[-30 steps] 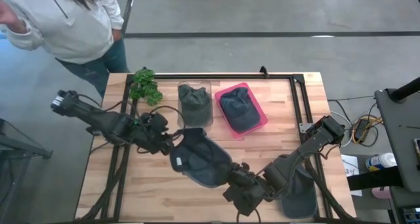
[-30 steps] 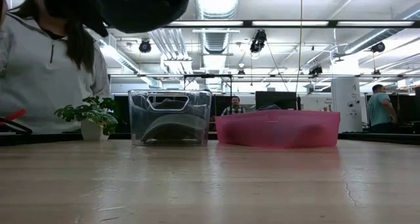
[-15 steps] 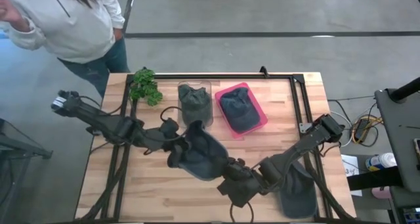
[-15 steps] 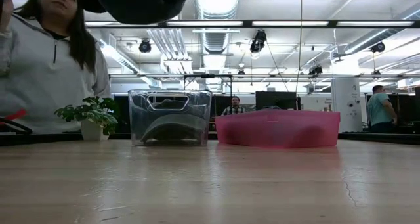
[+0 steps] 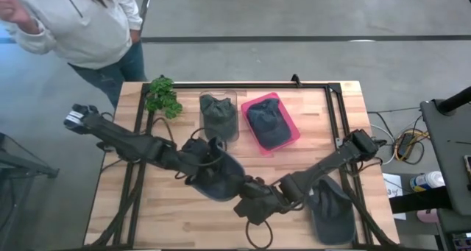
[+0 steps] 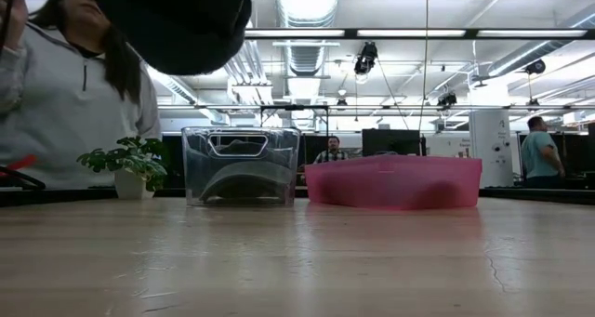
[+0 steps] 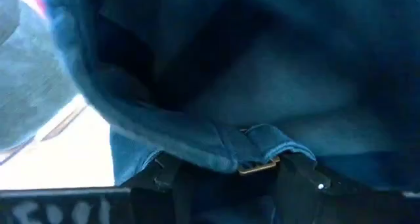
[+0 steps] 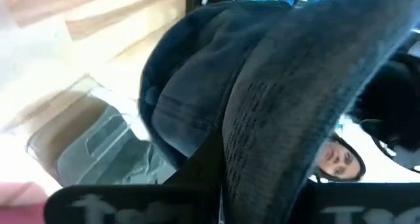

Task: Pick & Place hat
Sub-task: Put the left blue cap into the red bin

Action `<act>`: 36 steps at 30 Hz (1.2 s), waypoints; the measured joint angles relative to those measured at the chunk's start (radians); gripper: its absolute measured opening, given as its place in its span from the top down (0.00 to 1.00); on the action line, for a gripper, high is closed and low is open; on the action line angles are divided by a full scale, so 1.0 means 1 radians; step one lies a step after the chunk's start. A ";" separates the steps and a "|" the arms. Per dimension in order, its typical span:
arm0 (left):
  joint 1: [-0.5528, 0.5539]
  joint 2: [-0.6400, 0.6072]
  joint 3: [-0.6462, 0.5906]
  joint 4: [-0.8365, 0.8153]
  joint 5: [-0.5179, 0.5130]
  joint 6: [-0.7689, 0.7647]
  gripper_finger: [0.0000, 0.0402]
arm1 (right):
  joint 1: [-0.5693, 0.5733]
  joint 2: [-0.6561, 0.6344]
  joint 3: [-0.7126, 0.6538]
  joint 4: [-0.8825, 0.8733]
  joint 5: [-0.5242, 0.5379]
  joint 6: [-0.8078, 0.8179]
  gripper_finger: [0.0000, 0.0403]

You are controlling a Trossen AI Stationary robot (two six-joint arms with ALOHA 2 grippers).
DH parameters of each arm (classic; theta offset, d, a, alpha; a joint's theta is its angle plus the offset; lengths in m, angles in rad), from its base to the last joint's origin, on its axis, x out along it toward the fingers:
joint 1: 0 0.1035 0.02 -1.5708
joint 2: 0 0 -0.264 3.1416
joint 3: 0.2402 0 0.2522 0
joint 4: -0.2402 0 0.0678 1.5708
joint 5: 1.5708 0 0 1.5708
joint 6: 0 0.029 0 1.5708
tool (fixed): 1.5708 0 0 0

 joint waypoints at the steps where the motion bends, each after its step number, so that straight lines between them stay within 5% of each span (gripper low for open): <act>1: 0.004 0.013 0.000 -0.008 0.001 0.000 0.59 | -0.003 0.000 0.000 0.007 -0.011 -0.003 0.97; 20: 0.005 -0.030 0.013 -0.108 0.071 0.073 0.59 | -0.044 0.019 -0.003 0.057 -0.070 0.021 0.97; 36: -0.004 -0.261 0.027 -0.383 0.001 -0.011 0.59 | -0.045 0.028 -0.003 0.083 -0.057 0.001 0.97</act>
